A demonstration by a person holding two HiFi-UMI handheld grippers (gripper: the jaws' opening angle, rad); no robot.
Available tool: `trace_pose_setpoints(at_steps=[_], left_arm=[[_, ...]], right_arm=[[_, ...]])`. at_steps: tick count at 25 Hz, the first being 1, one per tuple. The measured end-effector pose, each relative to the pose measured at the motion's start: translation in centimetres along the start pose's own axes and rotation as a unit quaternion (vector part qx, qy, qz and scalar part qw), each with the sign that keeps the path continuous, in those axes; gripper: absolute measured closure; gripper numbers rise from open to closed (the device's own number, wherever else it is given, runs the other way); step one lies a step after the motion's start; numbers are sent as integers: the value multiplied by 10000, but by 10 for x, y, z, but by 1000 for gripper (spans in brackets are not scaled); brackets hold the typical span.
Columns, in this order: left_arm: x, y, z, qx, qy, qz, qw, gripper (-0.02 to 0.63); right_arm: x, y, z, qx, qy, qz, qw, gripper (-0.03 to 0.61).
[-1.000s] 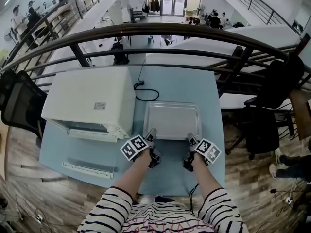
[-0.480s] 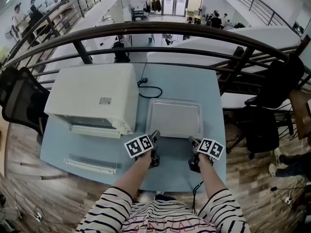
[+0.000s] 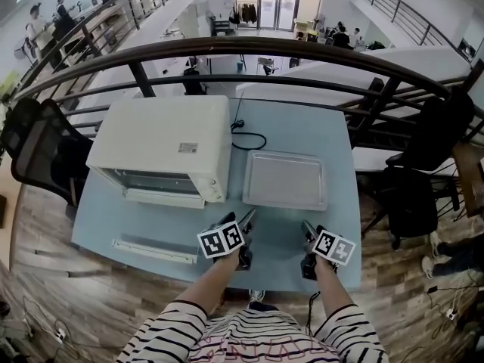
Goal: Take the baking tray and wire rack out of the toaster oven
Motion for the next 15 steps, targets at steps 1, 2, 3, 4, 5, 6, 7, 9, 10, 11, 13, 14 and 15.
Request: trace_pose_setpoints(at_steps=[1,2,3,4,5,6,7,9,10,11,13,14,15], left_arm=[[1,-3,-11,70,69,102,9999,284],[1,-6,-22,144,121,231,9996,284],[1,-9,-35,220,151,381,9989,284],[-1,-12,-48,297,159,541,9980,284],[-4,-15,-61,379,149,697,9967,285],[-7,-18,-74,464,131,840,9953,285],[-10,-22,-87,548,111,966,9938,285],[-18,-28,-113,718,55,1176,9905,285],[-23,-31,-128,801,17,1276,9886,285],[-29,-34,-143,877,-22,1378,9866,285],[-41,-38,-175,1006,-78,1583,9822,285],[-47,-39,-192,1070,-101,1680,9799,285],[-53,-40,-208,1140,-130,1770,9775,285]], right_arm=[[-8,3,-7,88,-34,-83,9999,299],[-17,7,-13,177,-76,-153,9997,299],[-26,11,-19,264,-125,-212,9993,299],[-37,17,-25,345,-178,-267,9989,299],[-48,22,-30,420,-232,-340,9983,299],[-60,28,-36,492,-285,-444,9974,299],[-72,34,-42,573,-339,-578,9961,299],[-99,46,-54,790,-445,-844,9923,301],[-113,52,-61,917,-496,-956,9900,301],[-127,59,-68,1041,-549,-1064,9873,301],[-157,75,-83,1255,-669,-1274,9816,301],[-171,83,-90,1349,-734,-1384,9784,301],[-184,92,-97,1440,-795,-1511,9747,301]])
Point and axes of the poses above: the fingertips, and each gripper's own axes: z forward along the fingers, x to its right, y out of its underside, the point moved 3 cm from there along -z, backward along the fingers, and after that the axes turned 8 degrees about z, right-handed, at the moved point
